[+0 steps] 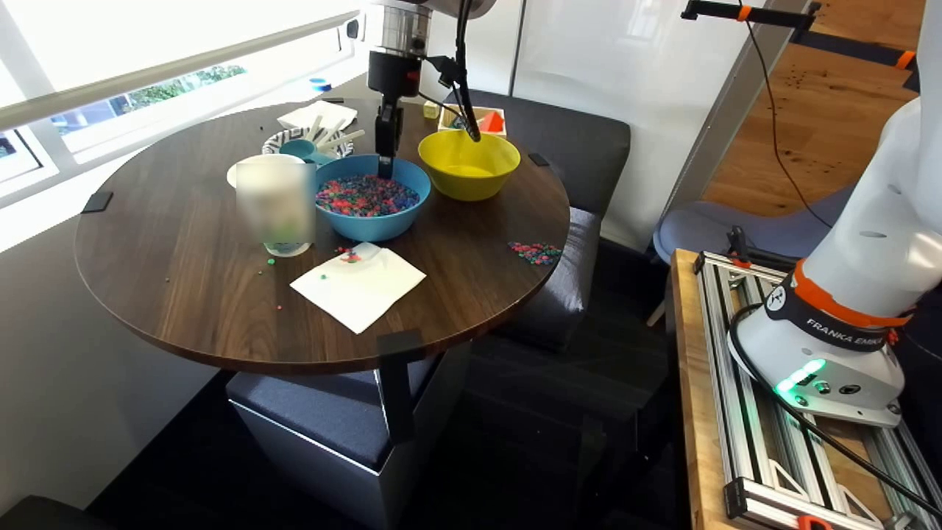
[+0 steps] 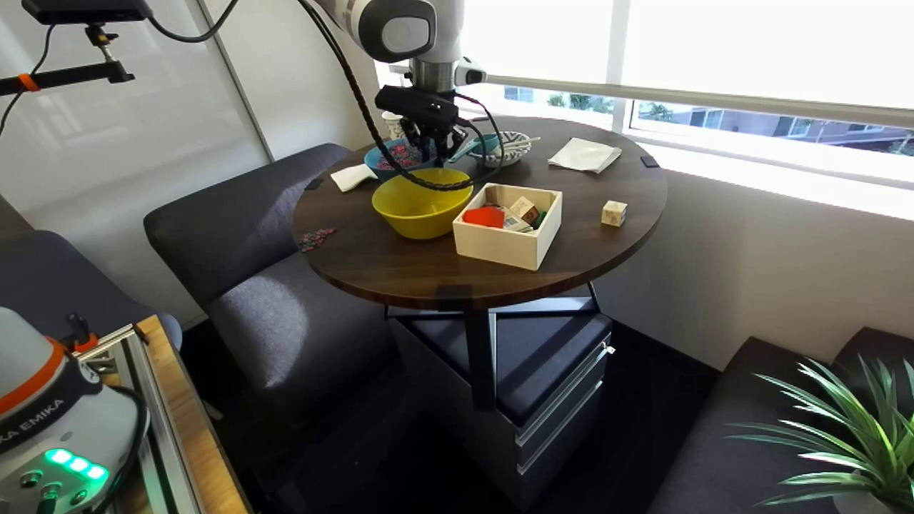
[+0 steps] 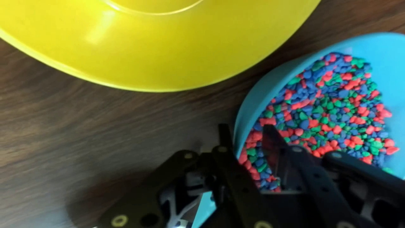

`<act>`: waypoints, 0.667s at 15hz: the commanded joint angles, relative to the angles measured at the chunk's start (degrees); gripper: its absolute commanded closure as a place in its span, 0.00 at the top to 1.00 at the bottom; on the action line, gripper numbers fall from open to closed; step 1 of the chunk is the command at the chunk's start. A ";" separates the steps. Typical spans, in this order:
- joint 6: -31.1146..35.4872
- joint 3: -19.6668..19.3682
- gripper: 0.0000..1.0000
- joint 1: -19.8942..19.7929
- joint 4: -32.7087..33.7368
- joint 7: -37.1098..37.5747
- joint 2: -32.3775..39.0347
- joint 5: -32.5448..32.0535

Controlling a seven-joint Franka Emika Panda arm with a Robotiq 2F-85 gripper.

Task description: Pour the content in the blue bowl into the yellow bowl

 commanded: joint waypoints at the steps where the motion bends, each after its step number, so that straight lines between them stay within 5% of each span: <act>1: -3.01 0.41 0.03 -1.00 2.53 2.02 1.54 0.15; 10: -11.33 0.08 0.02 -1.24 5.49 5.91 2.00 -0.15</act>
